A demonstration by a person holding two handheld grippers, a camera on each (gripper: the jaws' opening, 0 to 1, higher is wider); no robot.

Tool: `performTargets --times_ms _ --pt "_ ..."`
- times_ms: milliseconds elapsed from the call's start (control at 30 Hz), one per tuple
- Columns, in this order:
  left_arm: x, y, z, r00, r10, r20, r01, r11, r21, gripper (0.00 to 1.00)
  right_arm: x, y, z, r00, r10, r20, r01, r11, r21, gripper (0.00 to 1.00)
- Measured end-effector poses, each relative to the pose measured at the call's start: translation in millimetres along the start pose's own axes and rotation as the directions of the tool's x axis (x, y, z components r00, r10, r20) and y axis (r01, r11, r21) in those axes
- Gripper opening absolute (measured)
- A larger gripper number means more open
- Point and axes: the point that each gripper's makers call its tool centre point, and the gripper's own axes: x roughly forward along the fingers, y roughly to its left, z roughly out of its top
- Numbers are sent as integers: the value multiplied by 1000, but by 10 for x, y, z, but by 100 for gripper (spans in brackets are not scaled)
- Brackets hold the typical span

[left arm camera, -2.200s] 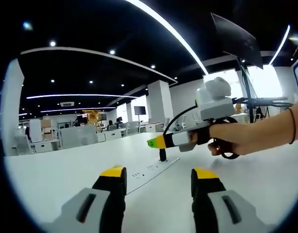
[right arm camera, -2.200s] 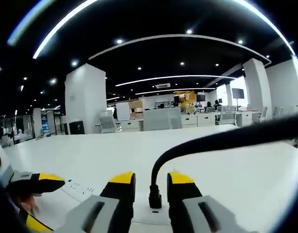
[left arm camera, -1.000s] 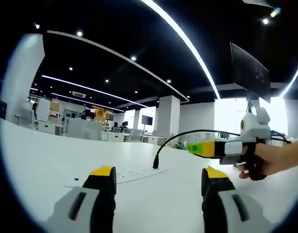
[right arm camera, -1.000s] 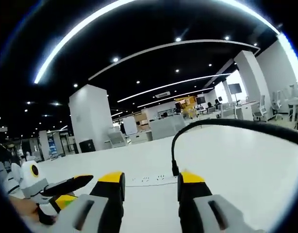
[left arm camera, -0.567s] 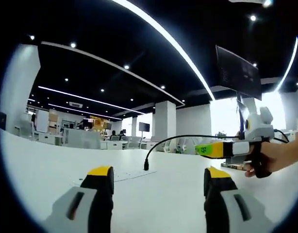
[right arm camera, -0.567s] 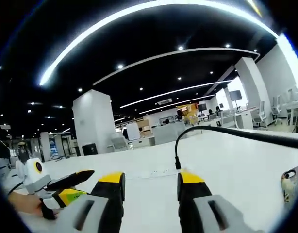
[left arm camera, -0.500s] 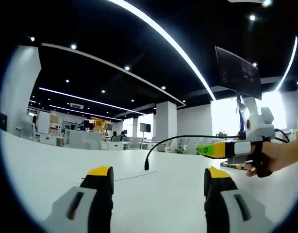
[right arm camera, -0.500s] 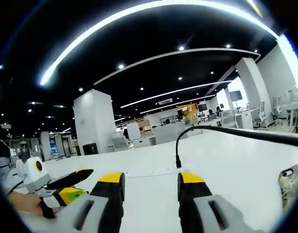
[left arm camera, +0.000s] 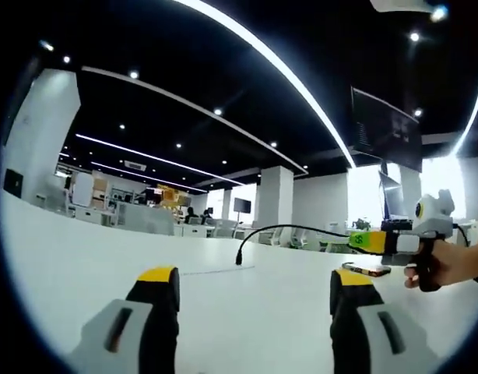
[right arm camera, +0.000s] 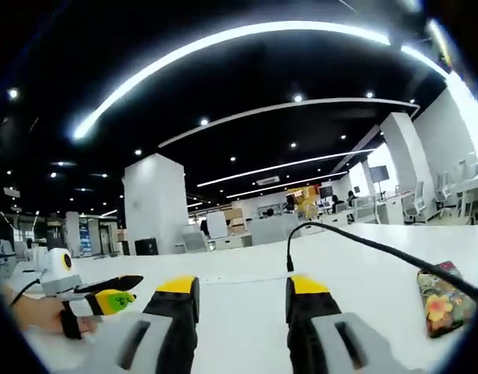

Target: Find the data cable on the table. Grasp the USB connector end of the cable and insert it into the USB port on the table

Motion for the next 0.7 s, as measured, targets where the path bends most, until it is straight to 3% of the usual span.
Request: performTargets --times_ms 167,500,700 --pt "-288 -47 68 1000 9 2 -10 1000 28 80 -279 -27 -5 999 -30 15 30 998 47 48" --pt "-945 -167 249 998 54 25 -56 993 107 80 -663 17 11 999 -37 35 36 999 32 48" --pt "-1336 105 411 974 212 79 -211 977 -17 80 -787 159 -29 999 -24 33 24 1000 13 48"
